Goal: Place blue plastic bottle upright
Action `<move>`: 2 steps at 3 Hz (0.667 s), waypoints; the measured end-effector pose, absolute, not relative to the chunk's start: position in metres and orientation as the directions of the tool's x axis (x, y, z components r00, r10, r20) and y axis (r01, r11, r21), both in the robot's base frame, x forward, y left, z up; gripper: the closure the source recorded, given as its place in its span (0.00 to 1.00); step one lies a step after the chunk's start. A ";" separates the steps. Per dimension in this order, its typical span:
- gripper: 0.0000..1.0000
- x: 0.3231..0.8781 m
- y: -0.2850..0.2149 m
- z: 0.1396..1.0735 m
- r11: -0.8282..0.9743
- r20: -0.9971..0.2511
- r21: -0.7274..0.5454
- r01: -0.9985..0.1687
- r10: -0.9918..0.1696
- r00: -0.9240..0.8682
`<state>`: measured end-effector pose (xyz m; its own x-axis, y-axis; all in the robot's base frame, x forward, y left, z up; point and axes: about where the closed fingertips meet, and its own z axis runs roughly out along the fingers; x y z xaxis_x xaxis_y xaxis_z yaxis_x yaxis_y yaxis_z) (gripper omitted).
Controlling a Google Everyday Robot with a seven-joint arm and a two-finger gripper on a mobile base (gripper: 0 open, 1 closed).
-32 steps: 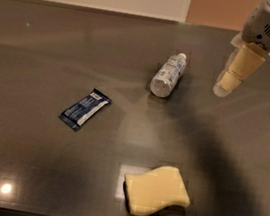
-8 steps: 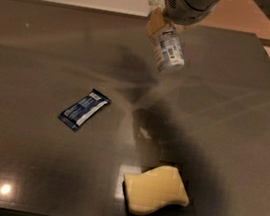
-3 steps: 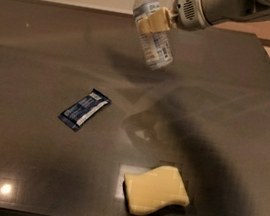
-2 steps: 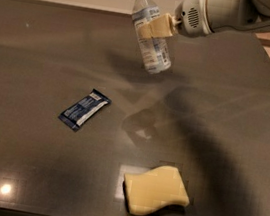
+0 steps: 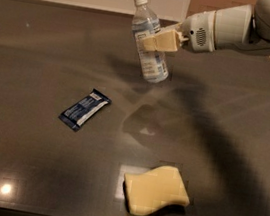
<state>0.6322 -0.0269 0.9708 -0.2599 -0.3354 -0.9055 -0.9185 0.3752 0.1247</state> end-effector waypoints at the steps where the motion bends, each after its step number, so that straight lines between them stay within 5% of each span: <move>1: 1.00 0.625 -0.030 0.962 0.333 -0.933 0.086 -0.939 -0.304 -0.194; 2: 1.00 0.620 -0.032 0.954 0.308 -0.954 0.058 -0.950 -0.265 -0.144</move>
Offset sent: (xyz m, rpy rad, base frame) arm -0.0178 -0.0141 -0.0269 0.1464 -0.1626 0.0815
